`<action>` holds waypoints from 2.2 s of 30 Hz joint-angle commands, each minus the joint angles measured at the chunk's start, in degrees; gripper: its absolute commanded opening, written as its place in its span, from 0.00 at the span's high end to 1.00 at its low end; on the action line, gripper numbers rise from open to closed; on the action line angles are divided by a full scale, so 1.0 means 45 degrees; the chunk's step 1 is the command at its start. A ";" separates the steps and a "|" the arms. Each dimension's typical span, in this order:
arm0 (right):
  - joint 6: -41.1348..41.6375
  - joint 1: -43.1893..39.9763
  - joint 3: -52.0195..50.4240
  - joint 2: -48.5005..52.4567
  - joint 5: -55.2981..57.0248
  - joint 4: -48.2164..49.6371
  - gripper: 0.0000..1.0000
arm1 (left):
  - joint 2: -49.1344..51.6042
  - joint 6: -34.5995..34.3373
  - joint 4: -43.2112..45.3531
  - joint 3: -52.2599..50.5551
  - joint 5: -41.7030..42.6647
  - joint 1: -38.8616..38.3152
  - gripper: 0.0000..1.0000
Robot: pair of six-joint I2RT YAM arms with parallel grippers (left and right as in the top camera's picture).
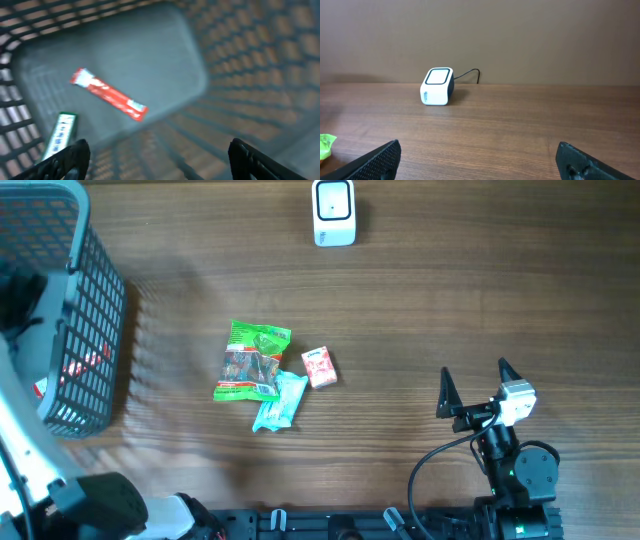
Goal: Scan the item barcode
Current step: 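Reach the left gripper into the basket and grasp the red Nescafe stick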
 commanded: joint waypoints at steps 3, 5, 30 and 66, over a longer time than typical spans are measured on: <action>-0.0068 -0.0049 -0.0010 -0.0034 0.0131 0.0049 0.00 | 0.1059 -0.1457 0.0816 -0.2268 -0.0121 0.1107 0.09; -0.0068 -0.0049 -0.0010 -0.0034 0.0131 0.0049 0.00 | 0.1379 -0.2273 0.1690 -0.3274 -0.0121 0.1253 0.07; -0.0068 -0.0049 -0.0010 -0.0034 0.0131 0.0049 0.00 | 0.4022 -0.3259 0.7223 -0.6431 0.0495 0.1477 0.96; -0.0073 -0.0049 -0.0010 -0.0034 0.0131 0.0049 0.00 | -0.3196 -0.0539 0.1894 -0.7631 0.3361 -0.9850 0.96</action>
